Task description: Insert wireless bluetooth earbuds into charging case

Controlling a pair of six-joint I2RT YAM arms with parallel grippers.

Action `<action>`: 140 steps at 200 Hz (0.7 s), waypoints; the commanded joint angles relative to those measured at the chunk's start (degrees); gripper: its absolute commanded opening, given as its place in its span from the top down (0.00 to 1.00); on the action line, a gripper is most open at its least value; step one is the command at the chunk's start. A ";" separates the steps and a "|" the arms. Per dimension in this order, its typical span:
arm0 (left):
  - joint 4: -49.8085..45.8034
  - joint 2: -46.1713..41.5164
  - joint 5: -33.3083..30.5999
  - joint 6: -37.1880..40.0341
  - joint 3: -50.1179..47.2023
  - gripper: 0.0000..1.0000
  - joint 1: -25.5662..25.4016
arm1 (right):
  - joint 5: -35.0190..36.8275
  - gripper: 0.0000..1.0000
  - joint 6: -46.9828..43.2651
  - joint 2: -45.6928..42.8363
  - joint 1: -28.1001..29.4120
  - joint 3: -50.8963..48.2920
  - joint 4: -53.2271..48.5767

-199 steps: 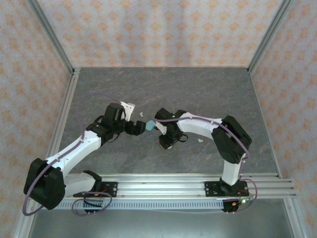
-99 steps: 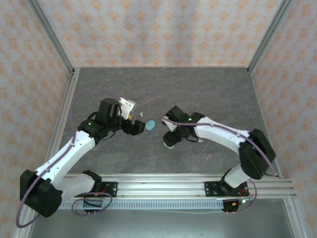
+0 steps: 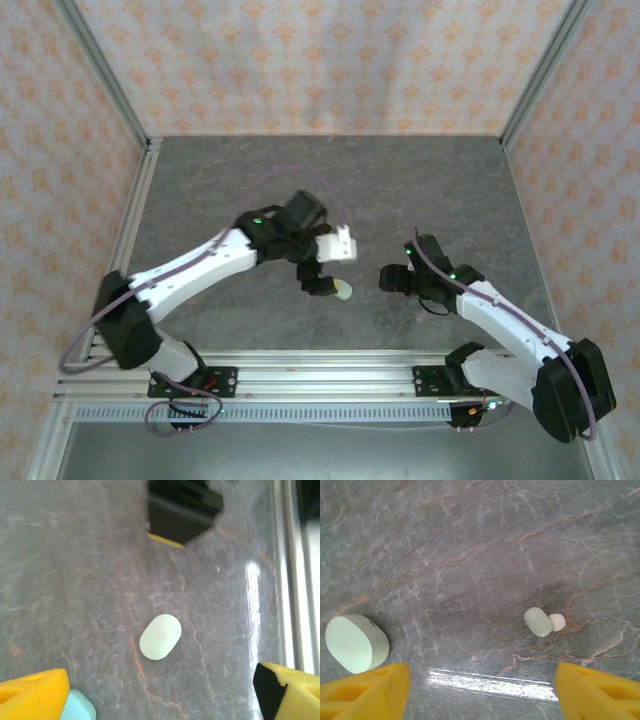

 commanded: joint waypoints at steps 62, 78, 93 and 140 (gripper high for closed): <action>-5.04 18.27 -13.92 18.26 7.84 0.13 -3.42 | -0.24 0.23 8.18 -4.25 -0.78 -5.33 4.39; -4.48 21.09 -14.46 19.08 8.08 0.13 -3.44 | -1.19 0.23 8.10 -4.06 -0.73 -5.40 5.67; -4.42 22.76 -13.87 19.43 8.69 0.13 -3.46 | -1.45 0.23 8.32 -4.10 -0.81 -5.33 6.47; -3.46 27.24 -12.70 19.07 10.07 0.19 -3.30 | -0.73 0.23 9.75 -4.21 -0.78 -6.03 8.16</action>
